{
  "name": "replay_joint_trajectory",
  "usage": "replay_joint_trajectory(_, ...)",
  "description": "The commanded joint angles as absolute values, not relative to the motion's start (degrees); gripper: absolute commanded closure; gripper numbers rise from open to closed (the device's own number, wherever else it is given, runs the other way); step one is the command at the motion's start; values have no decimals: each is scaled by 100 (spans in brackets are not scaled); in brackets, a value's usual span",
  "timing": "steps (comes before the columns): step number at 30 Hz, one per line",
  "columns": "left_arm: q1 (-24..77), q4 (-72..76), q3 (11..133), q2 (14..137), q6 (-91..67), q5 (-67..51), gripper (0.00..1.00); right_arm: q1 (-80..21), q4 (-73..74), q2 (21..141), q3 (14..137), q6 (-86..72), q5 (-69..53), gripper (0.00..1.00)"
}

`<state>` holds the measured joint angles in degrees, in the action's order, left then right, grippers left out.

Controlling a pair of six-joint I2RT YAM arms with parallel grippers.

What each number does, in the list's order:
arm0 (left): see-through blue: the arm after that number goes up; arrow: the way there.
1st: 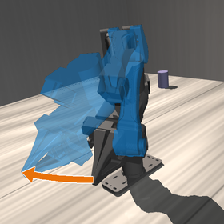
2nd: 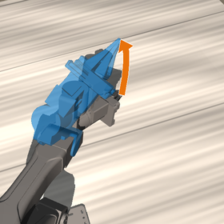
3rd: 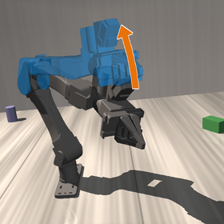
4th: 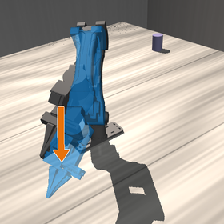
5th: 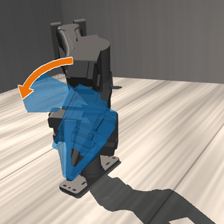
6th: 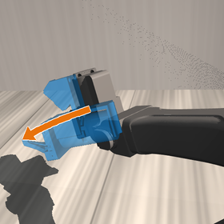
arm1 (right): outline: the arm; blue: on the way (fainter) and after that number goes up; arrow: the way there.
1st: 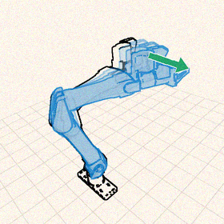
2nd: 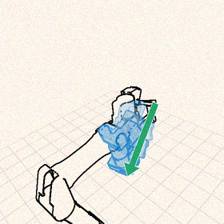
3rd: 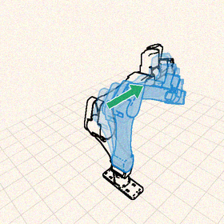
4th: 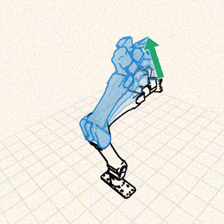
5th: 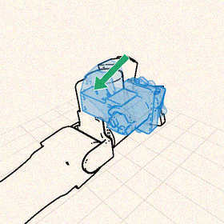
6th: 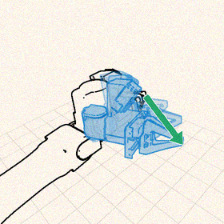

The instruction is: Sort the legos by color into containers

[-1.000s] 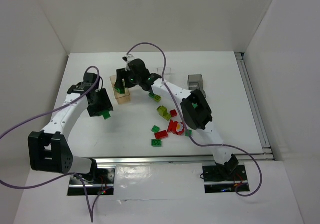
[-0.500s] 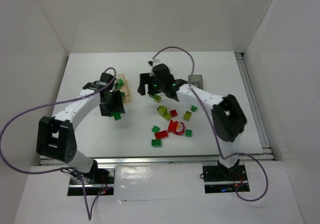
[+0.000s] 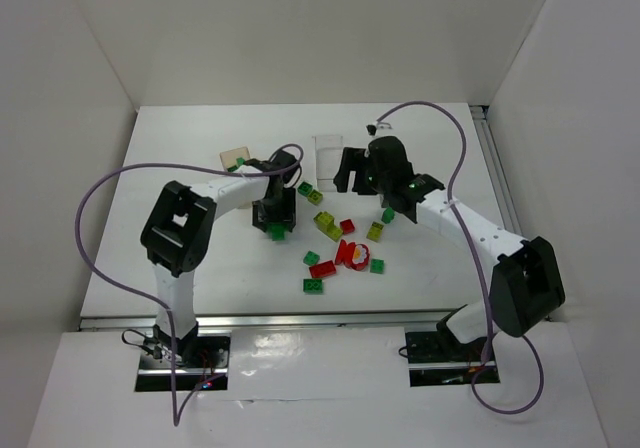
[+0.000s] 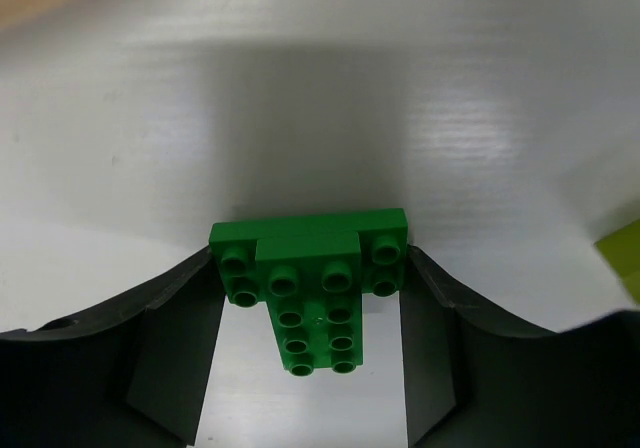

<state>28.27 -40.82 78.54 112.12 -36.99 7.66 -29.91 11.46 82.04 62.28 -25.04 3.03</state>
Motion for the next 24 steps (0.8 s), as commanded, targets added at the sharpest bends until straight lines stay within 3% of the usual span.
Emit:
replay_joint_trajectory(1, 2900, -4104, 8331, 11443, -3419, 984, 46, -2944, 1388, 7946, 6135, -2558, 457, 15)
replay_joint_trajectory(3, 3023, -4175, 8455, 11443, -3419, 1063, 21, -2944, 1441, 7945, 6074, -2558, 457, 14)
replay_joint_trajectory(7, 3163, -4280, 8175, 11066, -3585, 1125, 4, -2944, 1441, 7770, 6012, -2558, 457, 14)
replay_joint_trajectory(9, 3226, -4280, 7912, 10838, -3892, 1125, 0, -2892, 1441, 7770, 5960, -2558, 457, 14)
replay_joint_trajectory(12, 3462, -4280, 7543, 10670, -4402, 1248, 0, -2892, 1441, 7770, 5907, -2558, 457, 13)
replay_joint_trajectory(14, 3515, -4175, 7471, 10617, -4683, 1397, 12, -2892, 1441, 7770, 5906, -2505, 457, 13)
replay_joint_trajectory(20, 3516, -4052, 7488, 10811, -4737, 1669, 35, -2892, 1503, 7770, 5906, -2452, 404, 13)
replay_joint_trajectory(24, 3463, -4052, 7638, 11012, -4737, 1837, 35, -2892, 1564, 7770, 5906, -2399, 457, 13)
